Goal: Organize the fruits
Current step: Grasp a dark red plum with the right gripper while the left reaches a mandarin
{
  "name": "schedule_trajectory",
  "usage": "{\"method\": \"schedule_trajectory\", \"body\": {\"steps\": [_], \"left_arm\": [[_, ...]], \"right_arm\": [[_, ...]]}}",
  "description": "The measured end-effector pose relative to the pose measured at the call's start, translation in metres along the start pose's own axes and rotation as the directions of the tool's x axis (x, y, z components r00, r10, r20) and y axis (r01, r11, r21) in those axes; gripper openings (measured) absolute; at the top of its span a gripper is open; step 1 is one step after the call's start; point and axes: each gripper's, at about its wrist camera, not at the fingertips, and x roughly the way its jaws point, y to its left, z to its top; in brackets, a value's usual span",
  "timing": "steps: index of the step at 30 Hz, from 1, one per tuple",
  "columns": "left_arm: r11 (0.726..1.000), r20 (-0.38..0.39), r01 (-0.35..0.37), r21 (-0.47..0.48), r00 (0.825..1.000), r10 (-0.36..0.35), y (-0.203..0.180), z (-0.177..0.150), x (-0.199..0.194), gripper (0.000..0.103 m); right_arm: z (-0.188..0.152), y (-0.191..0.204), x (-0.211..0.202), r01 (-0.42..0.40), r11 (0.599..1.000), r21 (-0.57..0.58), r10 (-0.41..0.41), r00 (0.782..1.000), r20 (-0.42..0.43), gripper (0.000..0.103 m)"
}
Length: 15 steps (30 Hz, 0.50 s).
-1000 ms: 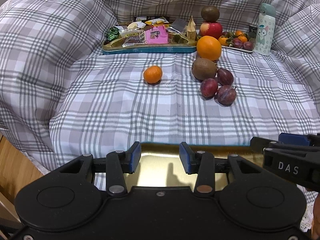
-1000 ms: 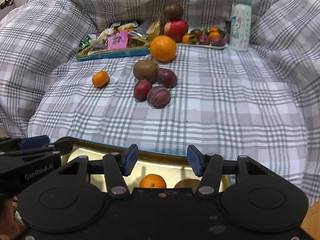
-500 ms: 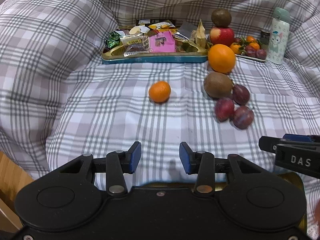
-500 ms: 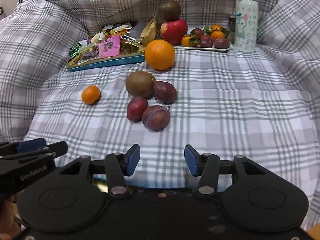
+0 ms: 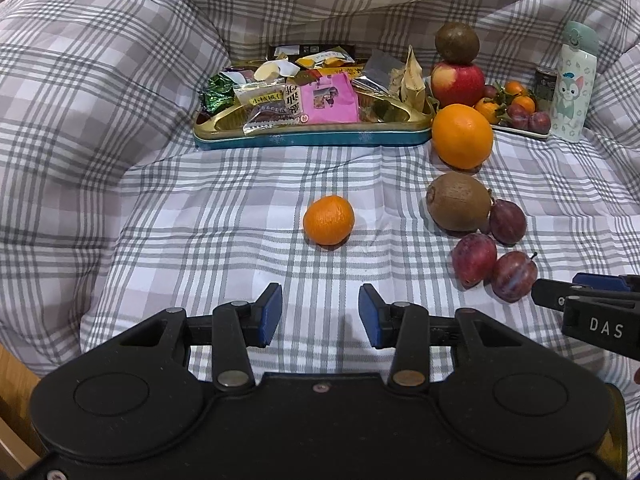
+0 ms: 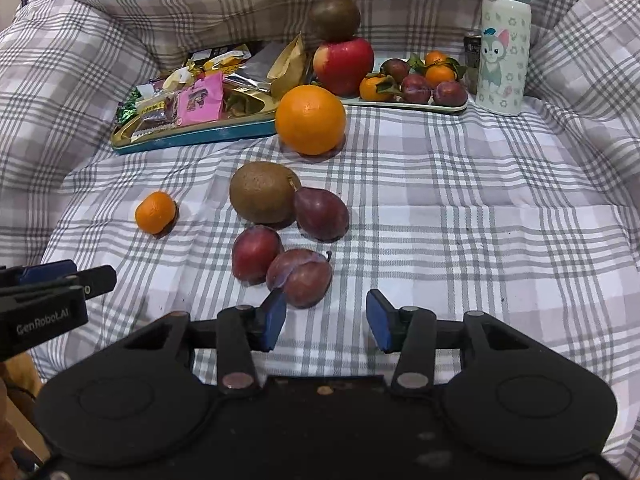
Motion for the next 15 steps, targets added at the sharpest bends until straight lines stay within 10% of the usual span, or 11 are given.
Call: {"method": "schedule_trajectory", "body": {"steps": [15], "left_arm": [[0.999,-0.021,0.044,-0.010,0.999,-0.044,0.014,0.014,0.028,0.049]], "right_arm": [[0.012,0.009,0.032,-0.047,0.999,0.011,0.047,0.999,-0.012,0.045]]}}
